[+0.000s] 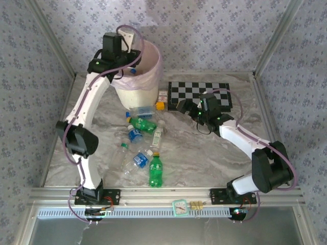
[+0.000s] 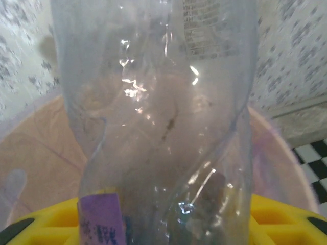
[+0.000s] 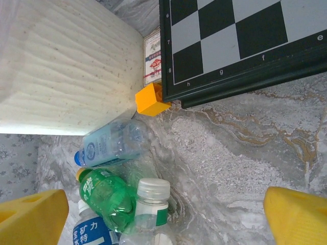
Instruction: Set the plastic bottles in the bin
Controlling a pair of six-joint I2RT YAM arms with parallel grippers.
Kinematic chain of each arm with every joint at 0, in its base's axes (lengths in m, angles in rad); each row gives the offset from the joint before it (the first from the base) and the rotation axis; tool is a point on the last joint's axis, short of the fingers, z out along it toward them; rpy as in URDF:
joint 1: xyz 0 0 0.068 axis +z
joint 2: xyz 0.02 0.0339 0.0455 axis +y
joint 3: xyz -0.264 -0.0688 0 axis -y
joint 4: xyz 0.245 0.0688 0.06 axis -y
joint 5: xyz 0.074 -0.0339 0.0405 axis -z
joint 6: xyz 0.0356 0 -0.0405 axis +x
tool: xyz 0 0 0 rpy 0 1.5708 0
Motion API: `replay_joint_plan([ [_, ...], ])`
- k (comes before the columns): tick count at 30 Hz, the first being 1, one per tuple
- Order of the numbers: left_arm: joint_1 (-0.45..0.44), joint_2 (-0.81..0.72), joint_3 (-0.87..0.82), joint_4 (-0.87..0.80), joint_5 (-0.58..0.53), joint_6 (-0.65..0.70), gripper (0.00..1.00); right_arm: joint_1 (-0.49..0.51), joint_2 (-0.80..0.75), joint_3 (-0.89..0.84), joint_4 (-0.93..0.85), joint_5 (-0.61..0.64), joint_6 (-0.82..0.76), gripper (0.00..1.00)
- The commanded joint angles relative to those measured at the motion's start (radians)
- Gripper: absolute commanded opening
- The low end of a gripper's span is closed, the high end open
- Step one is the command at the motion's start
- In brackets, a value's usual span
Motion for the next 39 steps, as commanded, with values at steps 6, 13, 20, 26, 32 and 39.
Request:
replay_joint_plan([
  [6, 0.005, 0.086, 0.127, -0.175, -0.068, 0.027, 0.49, 0.003, 0.003, 0.035, -0.046, -0.01, -0.016, 1.0],
  [13, 0.002, 0.066, 0.121, -0.172, -0.068, 0.005, 0.74, 0.012, 0.012, 0.042, -0.047, -0.005, -0.014, 1.0],
  [20, -0.028, -0.074, -0.019, -0.046, -0.098, 0.001, 0.86, 0.052, 0.057, 0.063, -0.037, -0.008, -0.004, 1.0],
  [26, -0.071, -0.324, -0.398, 0.273, -0.086, -0.024, 0.94, 0.114, 0.155, 0.103, -0.004, -0.049, 0.036, 1.0],
  [32, -0.082, -0.51, -0.711, 0.495, -0.067, -0.133, 1.0, 0.181, 0.255, 0.135, 0.02, -0.099, 0.082, 0.99],
  [39, -0.117, -0.657, -1.097, 0.748, -0.025, -0.383, 1.0, 0.258, 0.355, 0.173, -0.022, -0.082, 0.089, 0.96],
])
